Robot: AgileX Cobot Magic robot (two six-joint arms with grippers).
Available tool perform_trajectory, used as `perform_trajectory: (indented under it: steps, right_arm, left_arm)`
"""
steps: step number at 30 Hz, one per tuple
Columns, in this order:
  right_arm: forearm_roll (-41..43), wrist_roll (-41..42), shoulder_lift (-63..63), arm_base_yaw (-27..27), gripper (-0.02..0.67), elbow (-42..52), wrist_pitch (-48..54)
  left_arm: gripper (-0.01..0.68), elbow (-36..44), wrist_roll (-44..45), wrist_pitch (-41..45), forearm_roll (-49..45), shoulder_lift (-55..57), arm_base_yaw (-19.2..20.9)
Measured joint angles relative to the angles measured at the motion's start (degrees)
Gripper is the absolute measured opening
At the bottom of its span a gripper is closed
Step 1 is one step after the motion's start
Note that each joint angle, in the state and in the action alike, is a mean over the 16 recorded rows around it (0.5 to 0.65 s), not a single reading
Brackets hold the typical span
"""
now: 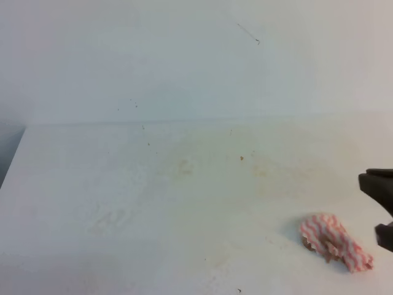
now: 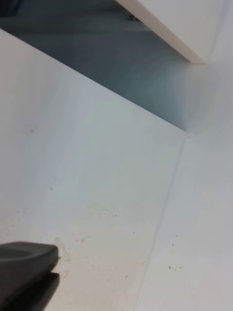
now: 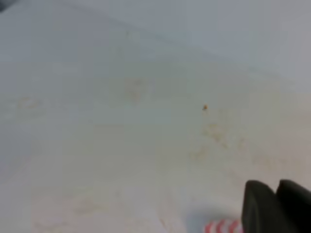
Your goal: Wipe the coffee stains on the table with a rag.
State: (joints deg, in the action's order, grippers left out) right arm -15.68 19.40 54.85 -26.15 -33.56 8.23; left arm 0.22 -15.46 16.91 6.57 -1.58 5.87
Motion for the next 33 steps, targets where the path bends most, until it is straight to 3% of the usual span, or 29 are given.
perform_trajectory:
  steps: [8,19,26,33]
  right_arm:
    - [3.6,-1.41,-21.05,0.0,0.021,0.0,14.71]
    - [22.37,-7.43,-43.07,0.0,0.009,0.0,26.18]
    - [33.26,-8.88,-46.83,0.0,0.009,0.0,26.6]
    - [37.37,-8.85,-47.02,0.06,0.006,0.0,26.54]
  left_arm:
    - [-0.003,-0.11,0.0,-0.07,0.0,0.0,0.0]
    - [-0.003,0.11,0.0,0.0,0.0,0.0,0.0]
    - [-0.003,0.0,0.0,0.13,0.0,0.0,0.0]
    - [-0.003,-0.11,0.0,0.2,0.0,0.0,0.0]
